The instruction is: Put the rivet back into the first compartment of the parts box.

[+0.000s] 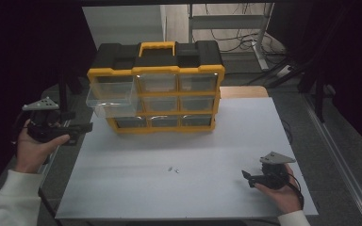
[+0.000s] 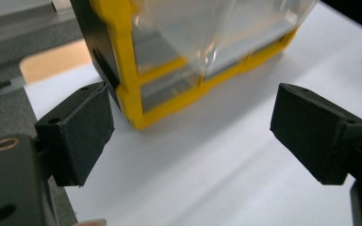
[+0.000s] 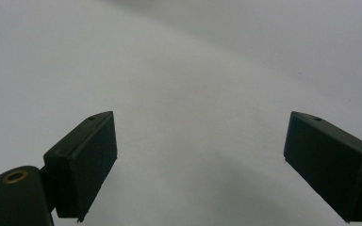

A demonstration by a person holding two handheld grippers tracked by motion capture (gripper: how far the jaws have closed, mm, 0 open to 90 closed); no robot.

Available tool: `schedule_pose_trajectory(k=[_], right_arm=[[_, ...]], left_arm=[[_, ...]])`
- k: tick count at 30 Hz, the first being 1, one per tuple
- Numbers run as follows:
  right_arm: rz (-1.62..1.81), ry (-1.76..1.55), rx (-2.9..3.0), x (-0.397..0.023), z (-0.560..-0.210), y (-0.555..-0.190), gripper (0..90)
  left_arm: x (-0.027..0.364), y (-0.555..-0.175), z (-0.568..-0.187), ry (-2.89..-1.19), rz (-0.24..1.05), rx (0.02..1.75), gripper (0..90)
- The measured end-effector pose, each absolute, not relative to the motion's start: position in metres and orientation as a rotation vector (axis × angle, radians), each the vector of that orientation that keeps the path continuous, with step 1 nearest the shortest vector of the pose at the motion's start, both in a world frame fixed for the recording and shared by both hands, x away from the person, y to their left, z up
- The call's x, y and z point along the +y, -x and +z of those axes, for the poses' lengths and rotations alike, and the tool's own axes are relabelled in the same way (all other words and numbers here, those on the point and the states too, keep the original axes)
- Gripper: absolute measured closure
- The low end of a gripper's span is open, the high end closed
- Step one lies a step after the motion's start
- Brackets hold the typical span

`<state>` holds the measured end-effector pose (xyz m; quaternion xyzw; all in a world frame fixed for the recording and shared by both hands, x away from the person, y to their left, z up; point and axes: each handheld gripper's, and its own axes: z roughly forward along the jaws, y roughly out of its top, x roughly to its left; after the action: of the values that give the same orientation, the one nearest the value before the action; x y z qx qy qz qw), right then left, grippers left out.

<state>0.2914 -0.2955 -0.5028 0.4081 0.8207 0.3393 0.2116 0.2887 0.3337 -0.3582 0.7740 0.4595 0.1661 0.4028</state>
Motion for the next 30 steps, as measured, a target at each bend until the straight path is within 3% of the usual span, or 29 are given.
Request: schedule_pose_trajectory(k=[13, 30], right_arm=[[0.928, -1.134, 2.281, -0.295, -0.504, -0.291, 10.5], [0.922, -1.130, 2.285, -0.295, -0.505, -0.291, 10.4]], left_arm=[[0.299, -0.290, -0.440, -2.088, 0.352, 1.151, 15.2], [0.207, -0.300, -0.481, -2.250, 0.253, 0.993, 18.2]])
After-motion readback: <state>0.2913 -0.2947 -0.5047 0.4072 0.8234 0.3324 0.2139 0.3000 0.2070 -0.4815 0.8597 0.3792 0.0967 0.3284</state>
